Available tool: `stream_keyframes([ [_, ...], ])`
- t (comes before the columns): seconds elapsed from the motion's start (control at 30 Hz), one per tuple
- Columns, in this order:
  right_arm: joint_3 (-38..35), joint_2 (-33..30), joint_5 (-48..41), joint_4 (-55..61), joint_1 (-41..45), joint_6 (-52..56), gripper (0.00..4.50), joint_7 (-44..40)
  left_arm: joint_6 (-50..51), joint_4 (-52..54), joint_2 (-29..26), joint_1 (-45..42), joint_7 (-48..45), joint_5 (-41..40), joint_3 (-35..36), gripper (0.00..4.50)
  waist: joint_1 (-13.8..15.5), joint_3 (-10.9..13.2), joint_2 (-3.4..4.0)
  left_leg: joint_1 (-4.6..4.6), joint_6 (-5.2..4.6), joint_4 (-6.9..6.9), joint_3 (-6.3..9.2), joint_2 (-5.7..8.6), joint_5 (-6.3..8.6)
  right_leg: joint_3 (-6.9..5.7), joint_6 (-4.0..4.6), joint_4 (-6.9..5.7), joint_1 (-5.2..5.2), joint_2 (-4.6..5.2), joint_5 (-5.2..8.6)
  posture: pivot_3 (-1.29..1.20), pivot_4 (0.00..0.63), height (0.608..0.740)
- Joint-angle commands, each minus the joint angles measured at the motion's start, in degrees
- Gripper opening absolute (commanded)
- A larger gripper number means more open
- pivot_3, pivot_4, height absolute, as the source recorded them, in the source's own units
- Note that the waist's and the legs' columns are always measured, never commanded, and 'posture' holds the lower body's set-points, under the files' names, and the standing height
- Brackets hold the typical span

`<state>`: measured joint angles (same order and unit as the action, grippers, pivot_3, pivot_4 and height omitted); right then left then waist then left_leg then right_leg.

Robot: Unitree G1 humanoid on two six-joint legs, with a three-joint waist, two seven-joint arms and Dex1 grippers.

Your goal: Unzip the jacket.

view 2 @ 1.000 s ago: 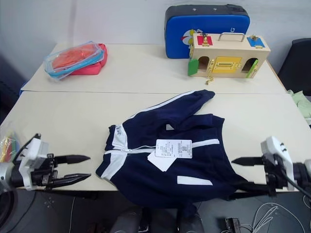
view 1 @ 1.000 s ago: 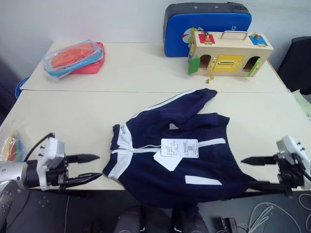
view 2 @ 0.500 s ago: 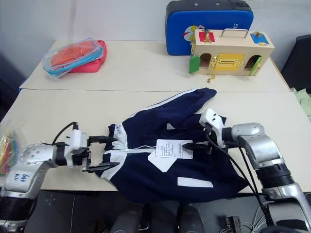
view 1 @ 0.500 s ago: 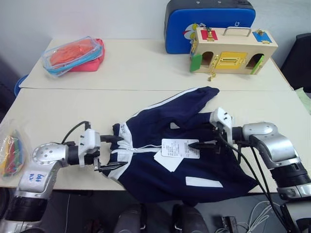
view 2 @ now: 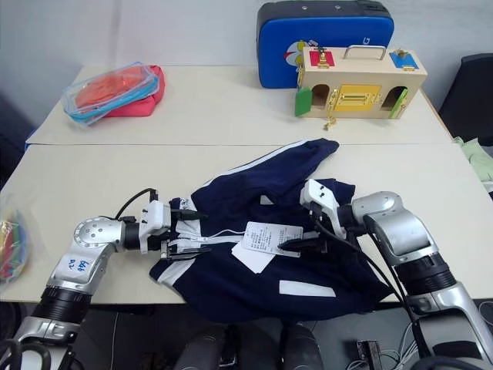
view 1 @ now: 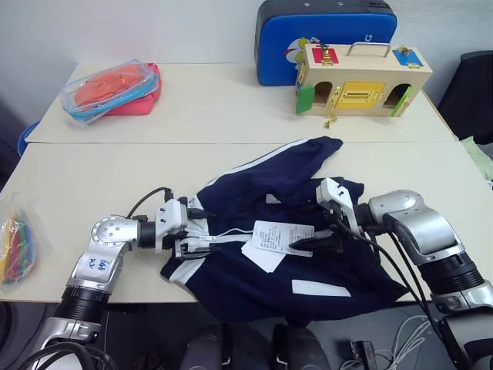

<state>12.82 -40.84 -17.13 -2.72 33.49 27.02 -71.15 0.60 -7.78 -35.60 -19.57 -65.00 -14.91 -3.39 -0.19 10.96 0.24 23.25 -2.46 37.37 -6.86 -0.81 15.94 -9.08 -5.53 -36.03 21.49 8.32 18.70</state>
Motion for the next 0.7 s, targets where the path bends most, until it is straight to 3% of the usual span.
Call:
stream_keyframes([
  [0.03,-6.46,2.61,0.99,-4.41,1.51,-12.09,4.5,4.73,-0.56,1.56,0.26,1.29,0.73,0.16,0.03,4.48,-0.01,-0.01,-0.02,0.0,0.0,0.01,0.0,0.0,0.0,-0.01,-0.01,0.0,-0.01,0.0,0.0,0.0,0.15,0.74],
  [0.13,-9.66,0.71,-4.31,-3.44,0.55,-9.17,4.5,-0.1,-0.48,2.59,0.41,2.38,1.14,-0.23,0.43,4.48,0.12,-0.01,-0.01,0.0,-0.01,-0.01,0.0,0.03,0.0,0.01,-0.01,-0.02,-0.01,-0.08,-0.01,0.0,0.15,0.74],
  [0.2,-11.52,-2.86,-10.26,0.24,-0.89,0.58,4.5,-3.99,-0.42,3.36,0.56,3.1,1.42,-0.67,0.75,4.48,0.38,0.0,-0.01,0.02,-0.02,-0.02,0.03,0.04,-0.01,0.04,-0.01,0.01,-0.02,-0.09,-0.01,0.0,0.15,0.74],
  [0.27,-11.34,-10.33,-16.61,5.35,-2.42,18.69,4.5,-5.65,-0.84,4.14,0.85,3.84,1.81,-1.24,1.33,4.48,0.52,0.03,0.04,0.05,-0.06,0.02,0.11,0.04,0.0,0.05,-0.01,0.06,-0.08,-0.06,0.0,0.0,0.15,0.74],
  [0.33,-11.04,-16.37,-20.85,9.47,-4.47,29.37,4.5,-6.53,-1.02,5.08,1.0,4.27,2.12,-1.88,1.92,4.48,0.34,0.01,0.01,0.05,-0.13,0.08,0.16,0.06,0.04,0.05,0.0,0.08,-0.12,0.22,-0.01,0.0,0.15,0.74],
  [0.43,-13.51,-19.94,-28.62,13.48,-7.1,43.32,4.5,-4.68,-1.21,5.98,0.88,4.77,1.93,-2.28,2.34,4.48,-0.09,0.01,-0.01,0.02,-0.15,0.13,0.26,-0.01,0.07,0.01,0.04,0.21,-0.18,0.26,-0.03,0.0,0.15,0.74],
  [0.5,-15.09,-20.06,-31.6,15.38,-8.63,48.42,4.5,-2.69,-1.37,6.21,0.85,4.86,1.77,-2.45,2.49,4.48,-0.16,0.01,-0.01,-0.02,-0.09,0.08,0.26,-0.06,0.1,0.02,0.05,0.25,-0.17,0.25,-0.03,0.0,0.15,0.74],
  [0.7,-18.07,-8.3,-32.58,17.46,-10.82,57.62,4.5,13.23,-2.08,5.85,0.72,4.4,1.38,-2.38,2.41,4.48,0.16,-0.02,-0.06,-0.01,-0.02,0.06,0.24,-0.05,0.09,0.02,0.06,0.17,-0.13,0.24,-0.04,0.0,0.15,0.74],
])
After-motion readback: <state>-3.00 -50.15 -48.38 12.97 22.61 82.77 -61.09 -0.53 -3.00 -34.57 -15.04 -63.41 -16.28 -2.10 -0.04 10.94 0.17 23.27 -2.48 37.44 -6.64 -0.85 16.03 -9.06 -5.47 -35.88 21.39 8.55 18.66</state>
